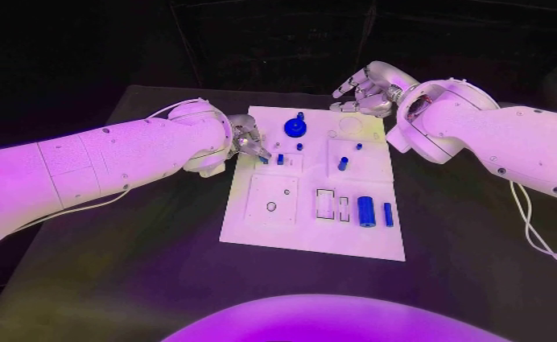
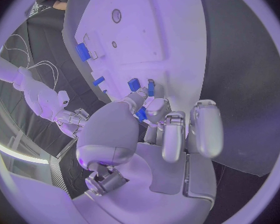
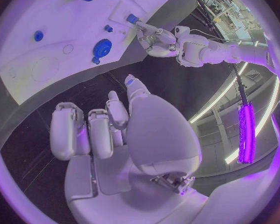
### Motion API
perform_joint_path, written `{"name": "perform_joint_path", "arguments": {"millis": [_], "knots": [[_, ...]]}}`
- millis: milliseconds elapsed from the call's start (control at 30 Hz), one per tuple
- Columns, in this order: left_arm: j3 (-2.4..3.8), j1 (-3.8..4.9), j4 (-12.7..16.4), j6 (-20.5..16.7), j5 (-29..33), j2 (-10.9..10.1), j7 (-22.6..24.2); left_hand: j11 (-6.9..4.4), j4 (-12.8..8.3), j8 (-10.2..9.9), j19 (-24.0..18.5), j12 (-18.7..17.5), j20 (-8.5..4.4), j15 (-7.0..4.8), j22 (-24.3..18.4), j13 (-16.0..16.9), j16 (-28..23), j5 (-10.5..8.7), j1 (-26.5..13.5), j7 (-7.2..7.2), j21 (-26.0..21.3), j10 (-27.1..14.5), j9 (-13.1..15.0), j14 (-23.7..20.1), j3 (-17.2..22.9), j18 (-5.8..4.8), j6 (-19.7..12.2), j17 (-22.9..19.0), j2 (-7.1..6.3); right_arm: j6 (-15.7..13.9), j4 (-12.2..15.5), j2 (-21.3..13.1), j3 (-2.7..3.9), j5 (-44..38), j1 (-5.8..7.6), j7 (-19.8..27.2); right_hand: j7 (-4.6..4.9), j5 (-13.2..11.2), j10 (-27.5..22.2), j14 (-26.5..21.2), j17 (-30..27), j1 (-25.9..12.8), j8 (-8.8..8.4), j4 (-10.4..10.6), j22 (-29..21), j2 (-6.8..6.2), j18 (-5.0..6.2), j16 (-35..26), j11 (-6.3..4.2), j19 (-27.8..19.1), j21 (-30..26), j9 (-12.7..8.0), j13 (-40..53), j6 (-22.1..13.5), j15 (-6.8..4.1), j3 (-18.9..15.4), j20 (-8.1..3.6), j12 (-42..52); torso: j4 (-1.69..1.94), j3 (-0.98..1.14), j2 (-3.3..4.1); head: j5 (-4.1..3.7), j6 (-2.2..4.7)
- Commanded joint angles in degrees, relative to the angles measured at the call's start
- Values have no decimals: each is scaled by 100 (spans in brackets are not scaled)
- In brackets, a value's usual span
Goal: Assemble the parts on the task board
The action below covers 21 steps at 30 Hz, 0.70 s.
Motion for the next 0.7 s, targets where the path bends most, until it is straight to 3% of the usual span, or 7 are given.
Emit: {"name": "perform_joint_path", "arguments": {"millis": [33, 700], "knots": [[-15, 5, 9, 229, -127, 22, -56, -1, -346, 20, 135, 16, -17, -18, 271, 7, 18, 18, 33, -28, 34, 34, 5, 605, 384, 8, 26, 1509, 47, 31, 2, 10, 4, 8, 11, 18, 1, 20, -41, 371, 512, 1, 37, 1, -5, 39, 105, -26, -4, -21, -20, -5, -2, -34, -49, -24, 5, -6, 3, -5, 2, 2, -9], [-30, 6, 19, 402, -150, 41, -141, -6, -374, 33, 140, 40, -19, -21, 283, 30, 18, 18, 34, -33, 44, 53, 12, 605, 423, 6, 29, 1509, 19, 31, -7, 15, 4, 8, 10, 17, 1, 20, -41, 371, 512, 1, 37, 1, -5, 39, 105, -26, -4, -21, -20, -5, -2, -34, -49, -24, 5, -6, 2, 0, 1, 6, -38]]}}
